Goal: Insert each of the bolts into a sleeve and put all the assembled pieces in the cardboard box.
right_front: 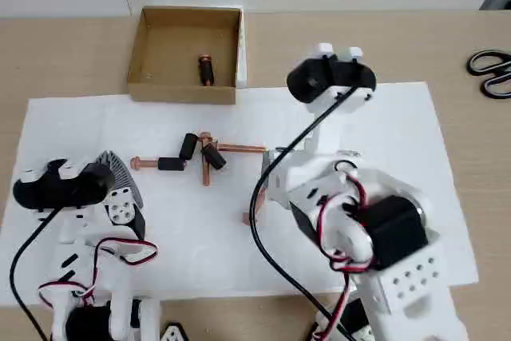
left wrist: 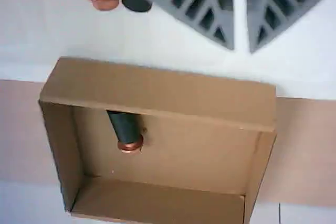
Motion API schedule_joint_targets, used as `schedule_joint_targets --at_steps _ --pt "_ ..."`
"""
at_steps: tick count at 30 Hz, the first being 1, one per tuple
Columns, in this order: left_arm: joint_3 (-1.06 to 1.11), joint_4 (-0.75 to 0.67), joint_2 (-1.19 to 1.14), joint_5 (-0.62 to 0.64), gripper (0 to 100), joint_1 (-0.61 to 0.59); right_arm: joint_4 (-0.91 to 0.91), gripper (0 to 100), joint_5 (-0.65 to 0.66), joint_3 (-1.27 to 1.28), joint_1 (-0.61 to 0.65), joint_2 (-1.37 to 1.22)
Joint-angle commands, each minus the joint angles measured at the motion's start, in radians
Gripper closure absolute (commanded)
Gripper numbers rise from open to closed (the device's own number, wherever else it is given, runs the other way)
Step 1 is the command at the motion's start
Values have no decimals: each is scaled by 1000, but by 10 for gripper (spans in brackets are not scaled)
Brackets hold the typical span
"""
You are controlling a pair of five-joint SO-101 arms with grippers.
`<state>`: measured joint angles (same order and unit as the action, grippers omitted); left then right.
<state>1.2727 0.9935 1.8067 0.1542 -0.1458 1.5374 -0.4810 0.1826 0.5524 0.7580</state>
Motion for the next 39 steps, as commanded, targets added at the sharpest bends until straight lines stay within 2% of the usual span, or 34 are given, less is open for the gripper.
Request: schedule_joint_targets --at_steps 1,10,15,18,24,30,37,39 --pt "-44 -20 6 3 994 6 2 995 52 -5 -2 31" --pt "-171 109 5 0 994 6 31 993 183 52 19 51" --pt "-173 166 5 0 994 6 19 993 218 75 36 171" --pt "-173 193 3 0 994 11 5 993 256 178 36 254" --pt "-223 308 -150 3 994 160 -127 995 313 474 28 484" --pt "-367 288 -420 8 994 178 -274 995 385 721 -94 731" --pt "-450 245 -575 54 994 186 -305 995 387 809 -196 872" --pt "-473 264 -598 54 994 221 -349 995 387 829 -239 906"
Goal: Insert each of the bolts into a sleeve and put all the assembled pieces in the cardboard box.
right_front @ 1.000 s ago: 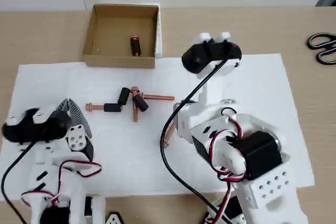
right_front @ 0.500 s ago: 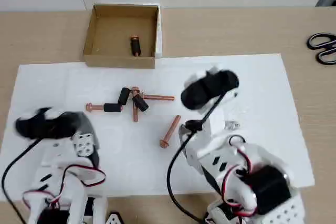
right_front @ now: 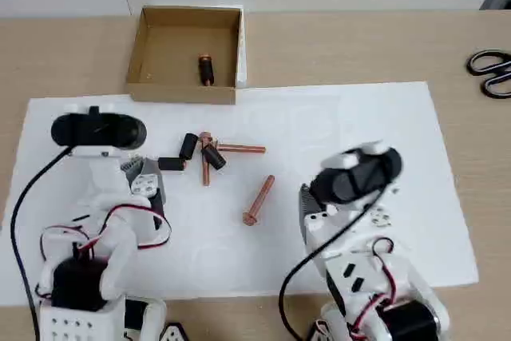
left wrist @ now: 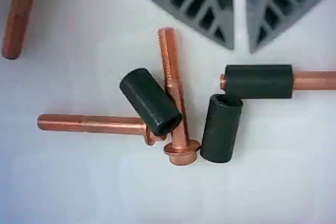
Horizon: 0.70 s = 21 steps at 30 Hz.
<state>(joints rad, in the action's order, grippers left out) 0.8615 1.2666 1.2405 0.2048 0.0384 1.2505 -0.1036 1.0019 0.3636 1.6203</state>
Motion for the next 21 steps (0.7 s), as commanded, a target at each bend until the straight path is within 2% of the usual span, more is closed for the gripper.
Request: schedule_joint_targets --at_steps 1,6,11,16,21 --pt "-77 14 -48 3 994 64 -88 995 9 25 -73 65" --pt "-171 104 -146 3 994 206 -219 995 9 143 -173 200" --pt "-252 107 -261 8 994 209 -228 995 9 161 -185 193" --pt "-338 104 -388 147 994 215 -232 995 9 163 -186 194" --pt "-456 160 -592 149 994 215 -234 995 9 192 -186 194"
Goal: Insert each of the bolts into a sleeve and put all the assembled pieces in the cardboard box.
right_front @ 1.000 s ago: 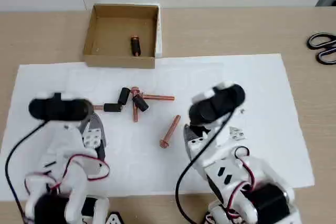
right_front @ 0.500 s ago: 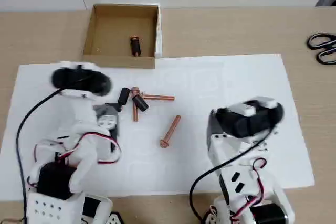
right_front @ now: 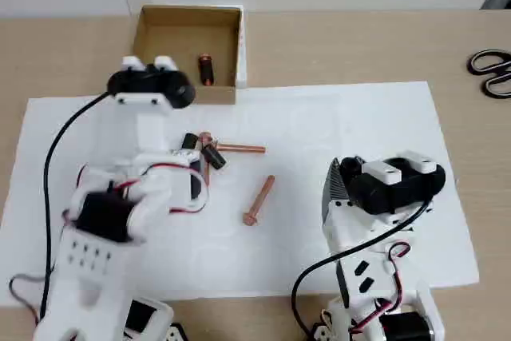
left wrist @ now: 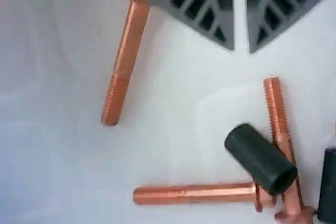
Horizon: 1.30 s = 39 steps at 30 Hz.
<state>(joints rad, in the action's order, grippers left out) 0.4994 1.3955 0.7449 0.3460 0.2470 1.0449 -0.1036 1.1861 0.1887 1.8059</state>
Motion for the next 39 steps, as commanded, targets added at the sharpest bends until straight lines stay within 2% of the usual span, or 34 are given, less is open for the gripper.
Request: schedule_joint_targets --at_steps 1,10,14,17,21,25,27,34,39 --pt "-125 44 -144 8 994 8 -28 995 6 17 -12 8" --pt "-392 110 -535 8 994 38 -30 995 5 23 -13 10" --pt "-429 175 -672 8 993 167 -30 995 5 25 -13 10" --pt "-430 166 -747 -12 992 250 -30 995 5 25 -13 10" --pt "-430 123 -810 -20 992 275 -30 995 5 25 -13 10" --pt "-430 123 -850 -124 986 275 -30 995 5 25 -13 10" --pt "-430 117 -853 -133 950 275 -30 995 5 25 -13 10" --pt "-432 117 -862 -130 730 276 -30 995 5 25 -13 10" --pt "-430 114 -865 -129 716 287 -30 995 5 25 -13 10"
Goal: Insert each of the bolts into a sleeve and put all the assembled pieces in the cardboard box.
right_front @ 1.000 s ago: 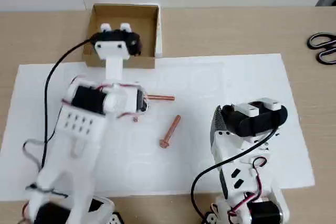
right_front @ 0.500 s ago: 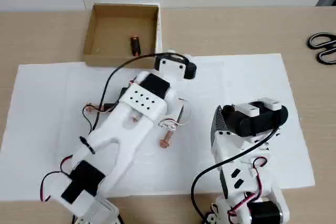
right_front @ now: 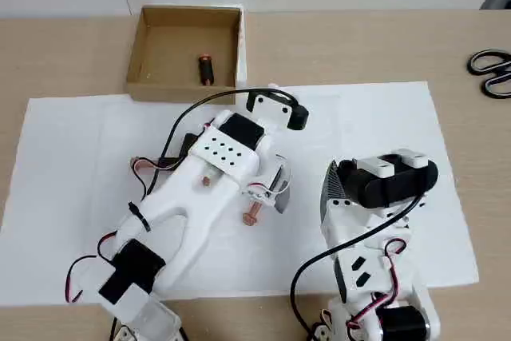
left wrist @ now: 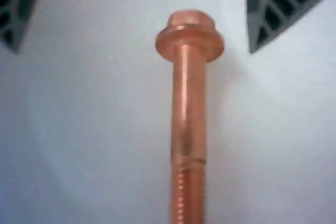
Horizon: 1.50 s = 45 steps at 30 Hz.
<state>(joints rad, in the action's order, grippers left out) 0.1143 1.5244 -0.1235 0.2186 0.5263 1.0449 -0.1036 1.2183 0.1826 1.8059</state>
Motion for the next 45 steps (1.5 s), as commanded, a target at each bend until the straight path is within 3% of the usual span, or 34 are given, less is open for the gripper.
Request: schedule_joint_targets --at_steps 1,6,21,23,28,37,45 --pt "-42 -29 3 -2 716 8 -30 995 5 -8 -7 10" --pt "-39 -87 2 84 716 5 -30 995 5 -8 -7 10" --pt "-45 -84 -155 169 723 3 -28 995 5 -8 -7 10" --pt "-45 -72 -155 170 772 2 -28 995 5 -8 -7 10" --pt "-45 -63 -155 169 1000 5 -28 995 5 -6 -7 10" --pt "-47 -61 -153 164 994 6 -28 995 5 -6 -7 10" --pt "-130 74 -60 167 994 0 -28 995 5 -6 -7 10"
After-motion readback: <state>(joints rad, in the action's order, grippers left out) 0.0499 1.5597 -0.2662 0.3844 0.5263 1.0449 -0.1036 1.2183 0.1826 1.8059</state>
